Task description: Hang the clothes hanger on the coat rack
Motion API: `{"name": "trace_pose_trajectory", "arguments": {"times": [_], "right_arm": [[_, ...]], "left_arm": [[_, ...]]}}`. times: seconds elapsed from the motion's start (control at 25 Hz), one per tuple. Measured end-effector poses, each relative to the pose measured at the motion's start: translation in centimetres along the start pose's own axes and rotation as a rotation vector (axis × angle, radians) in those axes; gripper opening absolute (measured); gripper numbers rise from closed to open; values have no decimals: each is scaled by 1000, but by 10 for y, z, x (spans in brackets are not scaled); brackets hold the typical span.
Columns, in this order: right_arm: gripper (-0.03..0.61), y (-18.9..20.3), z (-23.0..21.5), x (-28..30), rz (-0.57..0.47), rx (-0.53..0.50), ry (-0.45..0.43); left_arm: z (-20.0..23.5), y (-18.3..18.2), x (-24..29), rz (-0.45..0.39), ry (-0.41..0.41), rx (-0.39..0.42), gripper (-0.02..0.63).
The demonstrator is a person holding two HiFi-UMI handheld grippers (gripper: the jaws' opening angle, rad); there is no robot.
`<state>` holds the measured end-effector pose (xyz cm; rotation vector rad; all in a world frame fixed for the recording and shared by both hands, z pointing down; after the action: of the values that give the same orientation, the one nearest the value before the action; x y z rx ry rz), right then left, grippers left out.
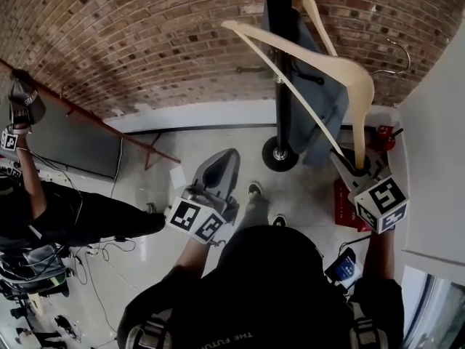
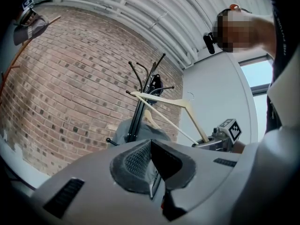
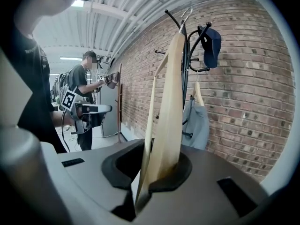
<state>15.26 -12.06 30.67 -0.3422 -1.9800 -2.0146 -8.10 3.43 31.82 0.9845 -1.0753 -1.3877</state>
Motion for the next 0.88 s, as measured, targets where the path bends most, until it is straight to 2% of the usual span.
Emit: {"name": "trace_pose_trajectory", "arguments": {"times": [0.88], "right_arm": [[38, -58, -89, 76, 129, -85, 29]], "left_arm": [[70, -30, 127, -43, 122, -35, 20]]}}
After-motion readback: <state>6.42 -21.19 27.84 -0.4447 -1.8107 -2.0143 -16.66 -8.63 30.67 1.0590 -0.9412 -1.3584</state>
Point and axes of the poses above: the fingertips, and each gripper's own axes: x forward along the fingers, z to its left, y out of its underside, the point moved 6 cm from there along -x, backward along the fingers, and after that the axes turned 11 degrees about -y, right-handed, at the moved point
